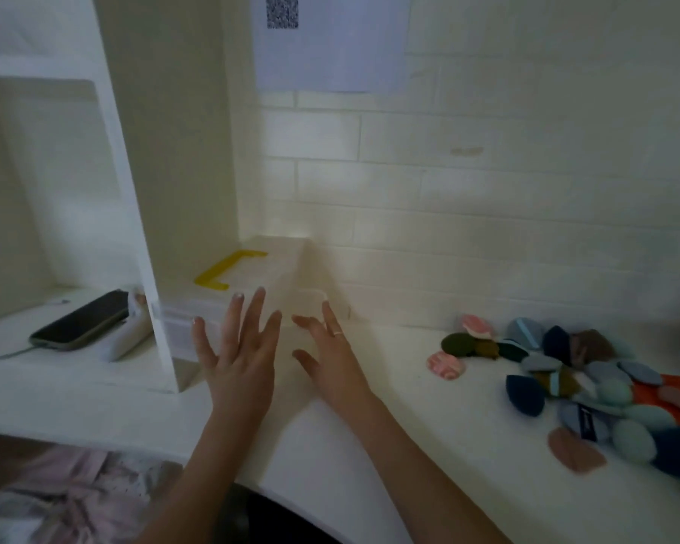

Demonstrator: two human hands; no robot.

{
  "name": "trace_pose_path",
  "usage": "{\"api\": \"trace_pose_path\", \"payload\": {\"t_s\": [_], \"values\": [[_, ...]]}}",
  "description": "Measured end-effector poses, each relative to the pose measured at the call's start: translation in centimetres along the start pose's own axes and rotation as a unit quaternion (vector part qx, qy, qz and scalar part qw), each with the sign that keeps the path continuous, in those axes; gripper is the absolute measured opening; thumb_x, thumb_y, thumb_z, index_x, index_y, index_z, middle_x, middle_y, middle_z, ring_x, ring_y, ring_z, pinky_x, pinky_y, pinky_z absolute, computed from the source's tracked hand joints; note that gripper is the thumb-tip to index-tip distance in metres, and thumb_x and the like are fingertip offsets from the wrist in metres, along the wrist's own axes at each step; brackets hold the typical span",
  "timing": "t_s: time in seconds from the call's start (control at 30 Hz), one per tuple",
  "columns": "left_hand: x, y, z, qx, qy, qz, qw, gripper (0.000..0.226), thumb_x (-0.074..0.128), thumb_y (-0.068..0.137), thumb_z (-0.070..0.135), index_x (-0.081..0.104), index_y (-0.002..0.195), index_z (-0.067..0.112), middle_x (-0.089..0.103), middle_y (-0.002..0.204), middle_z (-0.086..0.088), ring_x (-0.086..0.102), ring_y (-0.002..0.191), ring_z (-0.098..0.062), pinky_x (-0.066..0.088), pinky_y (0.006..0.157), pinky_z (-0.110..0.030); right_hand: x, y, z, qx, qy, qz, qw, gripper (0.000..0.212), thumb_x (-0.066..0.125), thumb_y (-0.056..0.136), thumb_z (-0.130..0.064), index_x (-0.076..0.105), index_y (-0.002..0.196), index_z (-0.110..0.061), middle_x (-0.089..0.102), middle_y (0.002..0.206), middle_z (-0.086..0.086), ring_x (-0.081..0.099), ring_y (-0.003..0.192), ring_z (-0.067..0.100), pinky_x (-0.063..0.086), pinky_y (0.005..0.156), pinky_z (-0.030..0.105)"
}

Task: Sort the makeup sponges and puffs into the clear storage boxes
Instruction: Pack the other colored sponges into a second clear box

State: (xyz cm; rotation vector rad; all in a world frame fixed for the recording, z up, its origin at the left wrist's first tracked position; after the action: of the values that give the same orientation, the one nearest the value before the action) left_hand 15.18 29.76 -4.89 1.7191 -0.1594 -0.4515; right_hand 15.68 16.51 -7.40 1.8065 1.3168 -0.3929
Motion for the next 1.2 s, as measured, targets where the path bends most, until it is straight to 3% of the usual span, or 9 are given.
{"api": "trace_pose_path", "payload": {"t_s": [0.13,0.23,0.47,0.63,0.77,0.83,0.93,1.07,1.2], "values": [[0.7,-0.1,0.2,-0.022,-0.006,0.027,0.999,0.030,0.053,0.091,0.001,0.064,0.114,0.016,0.044,0.143,-0.008,0.009,0.147,-0.021,0.008,0.099,-0.078,-0.5,0.1,0.8,-0.001,0.008,0.080,0.997,0.030,0.053,0.094,-0.012,0.055,0.123,-0.019,0.031,0.152,0.005,0.048,0.127,0.025,0.045,0.099,0.035],[0.6,0.1,0.2,-0.027,-0.011,0.034,0.999,0.033,0.035,0.099,0.004,0.063,0.113,0.016,0.047,0.140,-0.008,0.010,0.146,-0.019,0.018,0.093,-0.080,-1.0,0.3,0.6,-0.019,-0.023,0.105,0.994,0.021,0.052,0.093,-0.011,0.047,0.109,-0.023,0.043,0.141,0.008,0.057,0.114,0.030,0.050,0.087,0.039],[0.7,-0.3,0.2,-0.039,0.018,0.031,0.999,0.040,0.035,0.096,0.002,0.074,0.097,0.015,0.056,0.134,-0.011,0.025,0.136,-0.025,0.019,0.092,-0.079,-2.7,-1.7,0.7,-0.009,-0.028,0.075,0.997,0.042,0.048,0.097,-0.013,0.039,0.138,-0.011,0.055,0.128,0.006,0.056,0.108,0.028,0.046,0.087,0.039],[0.5,-0.3,0.3,-0.041,0.032,0.045,0.998,0.032,0.045,0.092,-0.002,0.071,0.099,0.015,0.055,0.136,-0.010,0.025,0.136,-0.025,0.021,0.091,-0.080,-5.2,-4.1,1.7,-0.015,-0.036,0.142,0.989,0.037,0.054,0.085,-0.013,0.046,0.121,-0.009,0.054,0.121,0.004,0.055,0.104,0.025,0.043,0.087,0.030],[0.6,-0.5,0.3,-0.040,0.053,0.043,0.997,0.037,0.051,0.083,-0.009,0.066,0.106,0.016,0.056,0.135,-0.008,0.025,0.134,-0.023,0.022,0.091,-0.079,-7.7,-5.6,3.0,0.031,-0.017,0.211,0.977,0.040,0.055,0.076,-0.014,0.045,0.114,-0.008,0.050,0.103,0.000,0.051,0.090,0.020,0.047,0.081,0.035],[0.6,-0.6,0.2,-0.037,0.060,0.041,0.997,0.040,0.058,0.076,-0.012,0.063,0.105,0.016,0.057,0.133,-0.008,0.027,0.132,-0.024,0.022,0.092,-0.079,-8.6,-6.2,3.7,0.057,-0.018,0.207,0.976,0.049,0.056,0.076,-0.010,0.042,0.122,-0.009,0.045,0.104,-0.005,0.049,0.095,0.017,0.047,0.085,0.037],[0.3,-0.8,0.3,-0.030,0.063,0.015,0.997,0.047,0.063,0.066,-0.015,0.059,0.103,0.014,0.057,0.131,-0.010,0.030,0.128,-0.025,0.016,0.094,-0.077,-8.7,-6.7,4.2,0.068,-0.077,0.171,0.980,0.068,0.058,0.076,-0.012,0.033,0.139,-0.017,0.043,0.134,-0.005,0.036,0.132,0.023,0.037,0.107,0.038],[-0.2,-0.9,0.5,-0.036,0.096,-0.045,0.994,0.063,0.067,0.063,-0.014,0.059,0.121,0.010,0.051,0.135,-0.013,0.038,0.118,-0.029,0.018,0.091,-0.077,-7.7,-6.2,3.9,0.011,-0.168,0.153,0.974,0.052,0.061,0.086,-0.025,0.047,0.134,-0.031,0.022,0.157,-0.003,0.008,0.147,0.018,0.007,0.116,0.050],[-0.2,-1.5,0.6,-0.068,0.071,-0.142,0.985,0.070,0.074,0.059,-0.013,0.058,0.126,0.004,0.053,0.134,-0.017,0.038,0.115,-0.031,0.037,0.083,-0.069,-7.9,-6.1,3.8,-0.005,-0.092,0.164,0.982,0.029,0.061,0.091,-0.018,0.061,0.119,-0.015,0.041,0.147,0.008,0.025,0.143,0.022,0.023,0.116,0.036]]}}
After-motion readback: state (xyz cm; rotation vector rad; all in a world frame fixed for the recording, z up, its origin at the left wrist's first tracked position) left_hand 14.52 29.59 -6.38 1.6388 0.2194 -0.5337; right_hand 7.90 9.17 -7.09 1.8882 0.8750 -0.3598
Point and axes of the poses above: each hand's wrist, its own y-axis towards the middle knuckle, its own x-axis out of the palm, z = x × y, the point moved 5 cm from there along y, towards the middle knuckle
